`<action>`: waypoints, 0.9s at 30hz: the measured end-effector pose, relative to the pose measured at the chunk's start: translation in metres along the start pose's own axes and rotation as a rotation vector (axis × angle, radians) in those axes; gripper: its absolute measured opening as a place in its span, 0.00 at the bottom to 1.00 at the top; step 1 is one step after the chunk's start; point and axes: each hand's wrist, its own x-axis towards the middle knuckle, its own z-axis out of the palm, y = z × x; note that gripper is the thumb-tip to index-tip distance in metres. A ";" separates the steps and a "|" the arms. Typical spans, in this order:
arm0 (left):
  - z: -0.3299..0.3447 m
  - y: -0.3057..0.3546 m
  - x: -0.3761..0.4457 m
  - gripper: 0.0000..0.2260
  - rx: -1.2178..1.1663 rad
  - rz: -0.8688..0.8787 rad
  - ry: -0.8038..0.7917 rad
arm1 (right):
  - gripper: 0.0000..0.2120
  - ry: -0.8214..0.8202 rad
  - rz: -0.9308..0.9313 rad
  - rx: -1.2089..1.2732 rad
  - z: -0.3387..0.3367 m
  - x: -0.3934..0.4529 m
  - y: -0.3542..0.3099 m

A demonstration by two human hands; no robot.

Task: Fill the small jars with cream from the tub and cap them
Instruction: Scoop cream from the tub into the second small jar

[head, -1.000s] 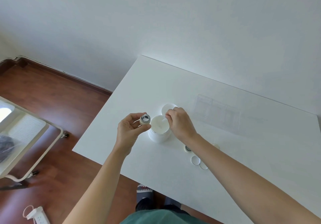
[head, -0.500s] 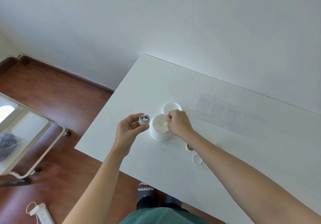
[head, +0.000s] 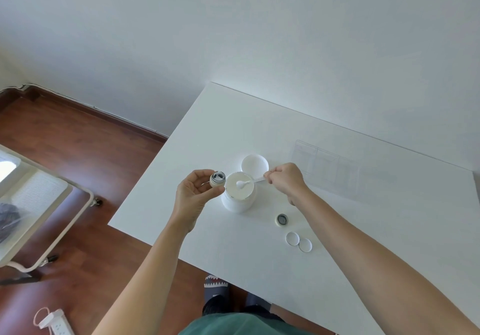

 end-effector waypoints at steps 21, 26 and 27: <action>0.035 0.003 0.012 0.16 0.043 0.005 -0.156 | 0.09 0.252 -0.475 -0.038 -0.040 -0.047 -0.029; 0.040 0.005 0.012 0.16 0.058 0.012 -0.178 | 0.08 0.275 -0.592 -0.140 -0.036 -0.054 -0.034; 0.040 0.005 0.012 0.16 0.063 0.014 -0.180 | 0.08 0.276 -0.615 -0.159 -0.035 -0.055 -0.034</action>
